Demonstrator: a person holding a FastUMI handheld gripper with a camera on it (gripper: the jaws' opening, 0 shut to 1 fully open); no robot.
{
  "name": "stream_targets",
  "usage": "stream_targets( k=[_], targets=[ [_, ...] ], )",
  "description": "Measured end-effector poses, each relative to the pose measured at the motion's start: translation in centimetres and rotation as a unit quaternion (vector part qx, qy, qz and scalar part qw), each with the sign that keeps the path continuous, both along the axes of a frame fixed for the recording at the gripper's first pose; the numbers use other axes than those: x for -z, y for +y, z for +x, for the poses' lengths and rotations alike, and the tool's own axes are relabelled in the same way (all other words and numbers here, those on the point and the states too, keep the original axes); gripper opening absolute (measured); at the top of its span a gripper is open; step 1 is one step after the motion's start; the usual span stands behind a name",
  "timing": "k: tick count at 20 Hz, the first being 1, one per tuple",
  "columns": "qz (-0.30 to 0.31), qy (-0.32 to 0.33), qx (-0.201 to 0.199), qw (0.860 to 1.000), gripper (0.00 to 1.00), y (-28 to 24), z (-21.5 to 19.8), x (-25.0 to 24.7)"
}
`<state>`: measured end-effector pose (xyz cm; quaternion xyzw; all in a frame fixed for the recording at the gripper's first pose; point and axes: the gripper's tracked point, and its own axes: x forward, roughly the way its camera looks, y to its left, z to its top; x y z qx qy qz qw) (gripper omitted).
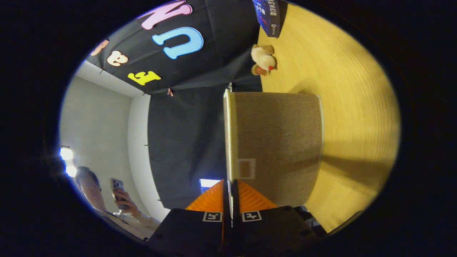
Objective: Open the storage box then place both shoes into the box .Put the left shoe in first, then the right shoe, with the right side of both shoes facing outward in a uniform manner.
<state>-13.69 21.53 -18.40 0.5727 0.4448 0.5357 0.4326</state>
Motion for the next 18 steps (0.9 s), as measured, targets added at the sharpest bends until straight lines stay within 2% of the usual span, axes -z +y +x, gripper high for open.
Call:
stream_targets(
  k=[3,7,14,18],
  targets=[
    [-0.012,-0.016,0.017,1.000,0.05,0.4,0.3,-1.3],
    [-0.010,-0.053,0.037,0.998,0.05,0.6,0.4,-5.8],
    [-0.007,-0.157,0.023,0.987,0.05,5.5,0.5,-15.2],
    [-0.010,-0.187,0.007,0.982,0.06,9.7,0.4,-18.5]
  ],
)
